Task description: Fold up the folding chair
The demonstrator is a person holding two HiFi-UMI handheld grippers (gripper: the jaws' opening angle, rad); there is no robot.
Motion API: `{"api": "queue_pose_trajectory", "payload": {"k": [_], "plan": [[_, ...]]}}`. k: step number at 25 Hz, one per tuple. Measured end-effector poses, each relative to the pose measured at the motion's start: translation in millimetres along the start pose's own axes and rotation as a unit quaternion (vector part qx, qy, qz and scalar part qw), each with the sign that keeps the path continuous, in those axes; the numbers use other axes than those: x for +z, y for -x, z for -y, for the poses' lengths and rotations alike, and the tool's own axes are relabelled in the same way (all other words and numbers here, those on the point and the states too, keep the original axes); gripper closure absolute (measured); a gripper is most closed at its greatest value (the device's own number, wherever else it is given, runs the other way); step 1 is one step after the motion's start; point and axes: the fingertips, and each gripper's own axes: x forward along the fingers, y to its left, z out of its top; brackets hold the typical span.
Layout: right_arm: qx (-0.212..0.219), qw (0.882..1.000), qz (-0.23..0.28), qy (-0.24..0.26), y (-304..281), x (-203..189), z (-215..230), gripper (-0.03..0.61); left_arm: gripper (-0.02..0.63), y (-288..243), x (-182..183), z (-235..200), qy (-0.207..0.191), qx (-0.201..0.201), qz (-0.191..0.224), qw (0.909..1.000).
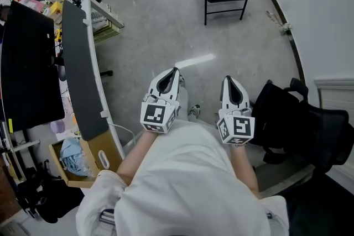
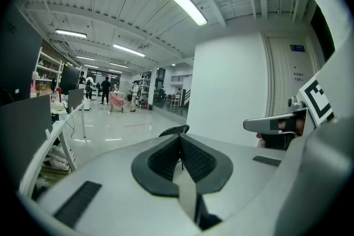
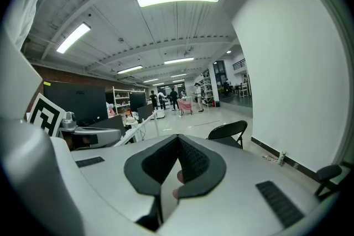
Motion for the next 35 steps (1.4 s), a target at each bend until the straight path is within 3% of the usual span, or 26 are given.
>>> {"api": "queue_pose_trajectory", "payload": {"k": [8,17,25,35], "plan": [[-0.014,0.999,-0.032,-0.014,-67.0,7.4,18.0,0.574,0.603,-69.2,16.2,-39.3,0.018,-0.029,0.002,0.9994],[-0.022,0.998,-0.050,-0.028,-150.6,32.7,24.2,0.574,0.604,-146.3,50.6,-75.1,-0.006,-0.082,0.006,0.9966],[-0.031,0.998,-0.041,-0.027,-217.8,51.2,20.0,0.574,0.604,-190.0,80.1,-113.3,-0.076,-0.094,0.023,0.9924],[-0.068,0.994,-0.070,-0.042,-264.1,44.1,38.7,0.574,0.604,-226.0,83.1,-149.4,-0.034,-0.110,0.018,0.9932]]}}
